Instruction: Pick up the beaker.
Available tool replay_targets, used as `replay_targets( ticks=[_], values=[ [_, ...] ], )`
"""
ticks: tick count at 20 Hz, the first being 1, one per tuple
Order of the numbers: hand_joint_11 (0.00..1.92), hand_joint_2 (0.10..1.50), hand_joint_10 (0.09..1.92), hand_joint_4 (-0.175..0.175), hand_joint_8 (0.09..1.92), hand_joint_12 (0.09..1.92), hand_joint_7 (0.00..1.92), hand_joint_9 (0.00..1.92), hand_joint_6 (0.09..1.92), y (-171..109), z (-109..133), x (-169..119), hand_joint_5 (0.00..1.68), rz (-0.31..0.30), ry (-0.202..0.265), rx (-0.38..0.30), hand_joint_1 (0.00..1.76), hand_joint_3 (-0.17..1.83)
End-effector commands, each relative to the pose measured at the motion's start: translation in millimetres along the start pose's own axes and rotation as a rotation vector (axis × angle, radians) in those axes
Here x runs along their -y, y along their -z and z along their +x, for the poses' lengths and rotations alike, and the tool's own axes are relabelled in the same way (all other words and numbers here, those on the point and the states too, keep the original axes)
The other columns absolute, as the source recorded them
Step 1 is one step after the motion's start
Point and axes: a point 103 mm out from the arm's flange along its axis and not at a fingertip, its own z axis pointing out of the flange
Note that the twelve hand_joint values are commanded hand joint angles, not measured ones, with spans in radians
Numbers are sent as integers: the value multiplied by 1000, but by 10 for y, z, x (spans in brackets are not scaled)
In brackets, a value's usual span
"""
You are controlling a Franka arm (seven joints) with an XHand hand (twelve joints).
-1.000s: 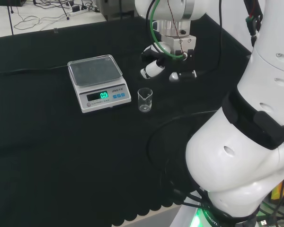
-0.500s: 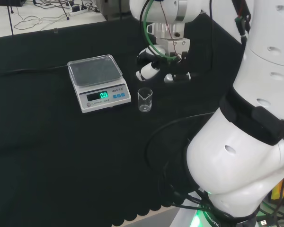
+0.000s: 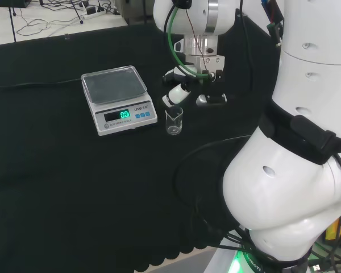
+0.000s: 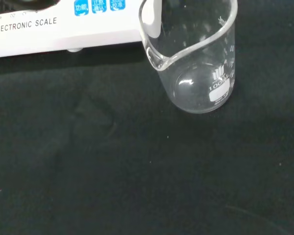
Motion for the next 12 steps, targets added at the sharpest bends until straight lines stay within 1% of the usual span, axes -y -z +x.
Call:
replay_targets(
  ticks=[1,2,4,6,9,12],
  values=[
    [0,655,460,22,399,1248,10,7,87,-118,36,-25,81,142,16,-49,499,205],
    [0,653,419,24,354,1233,4,3,87,-135,40,-23,56,149,19,-56,487,189],
    [0,655,358,29,279,1217,0,0,87,-168,59,-20,23,158,21,-43,474,164],
    [0,657,334,31,250,1210,0,0,87,-203,73,-11,12,157,21,-34,470,153],
    [0,666,353,30,243,1211,0,0,87,-240,96,15,19,147,19,-15,476,133],
    [0,682,422,27,271,1247,0,0,87,-286,119,16,49,139,16,17,507,114]
  ],
)
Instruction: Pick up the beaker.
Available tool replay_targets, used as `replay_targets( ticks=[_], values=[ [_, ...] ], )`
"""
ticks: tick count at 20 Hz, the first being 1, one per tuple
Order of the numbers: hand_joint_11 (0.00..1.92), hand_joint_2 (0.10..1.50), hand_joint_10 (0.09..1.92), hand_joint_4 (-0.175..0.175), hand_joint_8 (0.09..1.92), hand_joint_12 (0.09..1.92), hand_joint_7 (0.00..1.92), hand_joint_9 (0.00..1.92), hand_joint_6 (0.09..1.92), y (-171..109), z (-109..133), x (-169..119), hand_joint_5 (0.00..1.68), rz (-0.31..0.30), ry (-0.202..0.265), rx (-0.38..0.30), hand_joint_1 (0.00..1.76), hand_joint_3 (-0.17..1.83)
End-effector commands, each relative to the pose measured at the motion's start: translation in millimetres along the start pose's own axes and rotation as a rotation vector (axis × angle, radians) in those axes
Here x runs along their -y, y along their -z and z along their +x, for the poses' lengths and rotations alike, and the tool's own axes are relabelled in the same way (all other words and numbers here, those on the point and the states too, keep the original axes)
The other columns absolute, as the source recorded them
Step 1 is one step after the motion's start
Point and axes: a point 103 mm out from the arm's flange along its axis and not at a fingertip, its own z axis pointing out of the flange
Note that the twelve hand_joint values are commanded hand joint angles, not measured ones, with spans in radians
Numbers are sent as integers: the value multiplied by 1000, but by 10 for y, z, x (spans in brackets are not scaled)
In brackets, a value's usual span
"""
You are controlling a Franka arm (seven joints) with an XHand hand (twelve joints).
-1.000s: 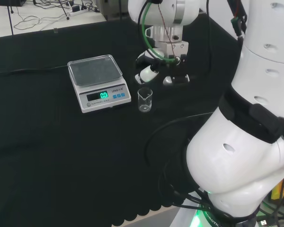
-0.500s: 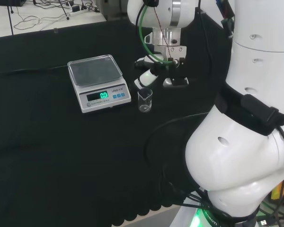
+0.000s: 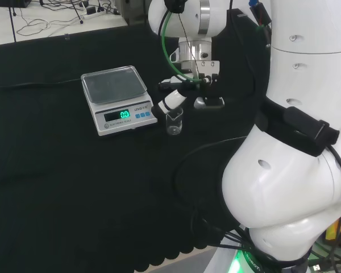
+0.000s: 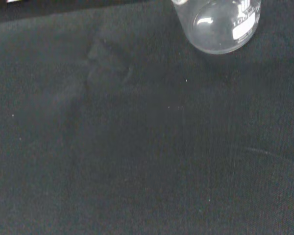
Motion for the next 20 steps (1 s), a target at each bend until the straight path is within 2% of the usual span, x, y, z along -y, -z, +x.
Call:
replay_targets(
  ticks=[1,4,8,13,17,19,20],
  values=[
    [0,688,447,26,282,1266,0,0,87,-109,53,-10,58,-12,-5,51,522,110],
    [0,703,489,26,302,1322,0,0,87,-215,32,-72,78,12,-9,37,560,99],
    [0,711,525,25,310,1371,0,0,87,-290,11,-114,99,11,-17,40,589,93],
    [38,732,679,26,341,1542,0,0,87,-320,4,-129,255,20,-28,71,693,95],
    [279,759,835,17,433,1448,11,58,142,-319,11,-168,511,-5,-29,108,881,141],
    [463,743,816,-9,538,1348,61,215,368,-311,27,-179,650,-36,-27,141,1016,291],
    [579,715,796,-33,594,1283,106,319,501,-303,31,-181,687,-50,-28,157,1083,410]
  ],
)
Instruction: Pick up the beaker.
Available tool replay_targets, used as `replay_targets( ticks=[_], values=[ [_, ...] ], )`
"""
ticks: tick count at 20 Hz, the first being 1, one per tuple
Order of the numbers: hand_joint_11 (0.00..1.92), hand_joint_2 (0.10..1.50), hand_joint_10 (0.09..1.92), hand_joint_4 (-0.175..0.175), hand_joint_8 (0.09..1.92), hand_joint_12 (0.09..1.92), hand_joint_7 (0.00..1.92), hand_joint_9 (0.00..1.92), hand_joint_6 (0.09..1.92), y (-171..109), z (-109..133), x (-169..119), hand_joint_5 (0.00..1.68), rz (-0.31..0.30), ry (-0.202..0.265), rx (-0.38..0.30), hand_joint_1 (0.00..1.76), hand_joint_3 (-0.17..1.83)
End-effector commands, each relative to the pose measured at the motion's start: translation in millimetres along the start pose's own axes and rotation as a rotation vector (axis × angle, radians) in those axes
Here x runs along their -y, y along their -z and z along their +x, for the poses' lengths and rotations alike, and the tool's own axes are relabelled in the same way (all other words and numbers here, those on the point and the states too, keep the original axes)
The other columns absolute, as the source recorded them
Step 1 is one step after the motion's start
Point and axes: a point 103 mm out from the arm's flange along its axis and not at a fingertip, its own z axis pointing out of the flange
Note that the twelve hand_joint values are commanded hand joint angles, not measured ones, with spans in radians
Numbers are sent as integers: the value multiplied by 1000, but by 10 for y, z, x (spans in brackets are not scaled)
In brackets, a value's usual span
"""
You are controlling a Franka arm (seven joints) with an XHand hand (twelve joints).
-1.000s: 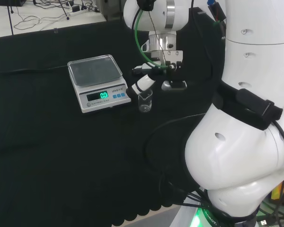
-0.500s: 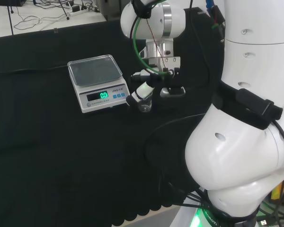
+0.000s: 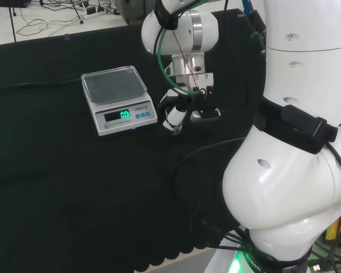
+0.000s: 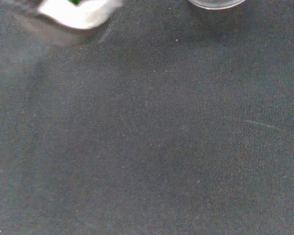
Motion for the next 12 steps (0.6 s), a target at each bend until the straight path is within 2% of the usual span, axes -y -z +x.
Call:
replay_targets(
  ticks=[1,2,4,5,7,9,12],
  values=[
    [732,696,764,-77,651,1184,168,449,615,24,33,-35,715,-89,-8,93,1158,523],
    [842,686,723,-119,699,1081,229,571,697,33,32,-38,735,-105,-11,103,1221,606],
    [894,712,677,-162,768,944,378,755,802,49,36,-51,769,-125,-19,126,1335,697],
    [836,870,708,-169,817,1075,459,797,1004,59,42,-55,754,-138,-20,133,1402,478],
    [697,1086,952,-175,972,1459,606,833,1268,98,67,-60,723,-145,-17,155,1500,142],
    [654,1161,1118,-175,1197,1560,616,939,1343,161,98,-47,719,-150,-15,181,1496,35],
    [633,1180,1202,-175,1223,1597,653,988,1352,339,150,26,726,-132,-2,210,1489,3]
  ],
)
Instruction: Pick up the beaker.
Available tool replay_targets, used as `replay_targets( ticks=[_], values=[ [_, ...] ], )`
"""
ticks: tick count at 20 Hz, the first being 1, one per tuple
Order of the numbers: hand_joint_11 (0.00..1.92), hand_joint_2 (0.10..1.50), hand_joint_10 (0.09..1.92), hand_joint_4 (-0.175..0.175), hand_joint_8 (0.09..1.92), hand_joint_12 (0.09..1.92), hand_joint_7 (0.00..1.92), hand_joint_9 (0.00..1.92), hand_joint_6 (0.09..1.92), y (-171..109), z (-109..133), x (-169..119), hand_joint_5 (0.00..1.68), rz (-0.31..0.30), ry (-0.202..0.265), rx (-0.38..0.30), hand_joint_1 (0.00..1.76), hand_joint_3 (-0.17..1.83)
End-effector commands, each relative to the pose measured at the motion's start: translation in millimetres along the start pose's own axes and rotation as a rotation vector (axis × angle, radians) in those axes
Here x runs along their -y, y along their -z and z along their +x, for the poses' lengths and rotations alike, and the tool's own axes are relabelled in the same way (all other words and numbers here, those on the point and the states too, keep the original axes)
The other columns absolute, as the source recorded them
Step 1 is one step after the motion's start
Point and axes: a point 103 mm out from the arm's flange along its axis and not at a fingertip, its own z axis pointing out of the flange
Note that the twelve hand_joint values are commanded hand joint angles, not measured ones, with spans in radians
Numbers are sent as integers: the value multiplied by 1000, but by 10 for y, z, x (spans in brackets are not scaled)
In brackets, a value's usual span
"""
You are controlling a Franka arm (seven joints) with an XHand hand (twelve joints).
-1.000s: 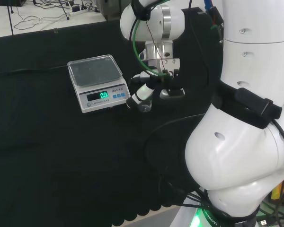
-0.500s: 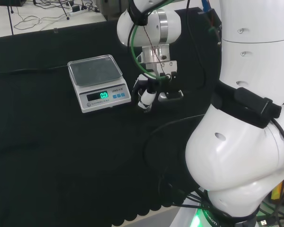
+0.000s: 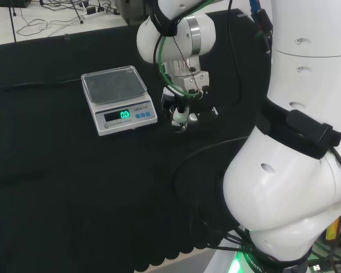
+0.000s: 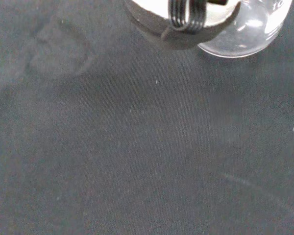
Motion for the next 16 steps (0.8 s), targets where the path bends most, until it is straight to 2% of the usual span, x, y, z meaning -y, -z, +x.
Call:
replay_targets(
  ticks=[1,5,9,13,16],
  values=[
    [627,1180,1210,-175,1210,1600,666,994,1349,344,67,72,729,19,31,62,1489,1],
    [630,1174,1210,-175,1178,1586,690,1009,1333,715,18,182,742,24,83,-2,1489,-1],
    [637,1169,1207,-175,1163,1562,701,1020,1322,1088,-5,285,751,39,94,16,1490,-1],
    [642,1165,1198,-175,1148,1553,712,1027,1311,1429,17,389,758,21,95,60,1491,-1],
    [643,1164,1196,-175,1143,1551,715,1028,1309,1555,55,406,760,2,95,88,1491,-1]
  ],
)
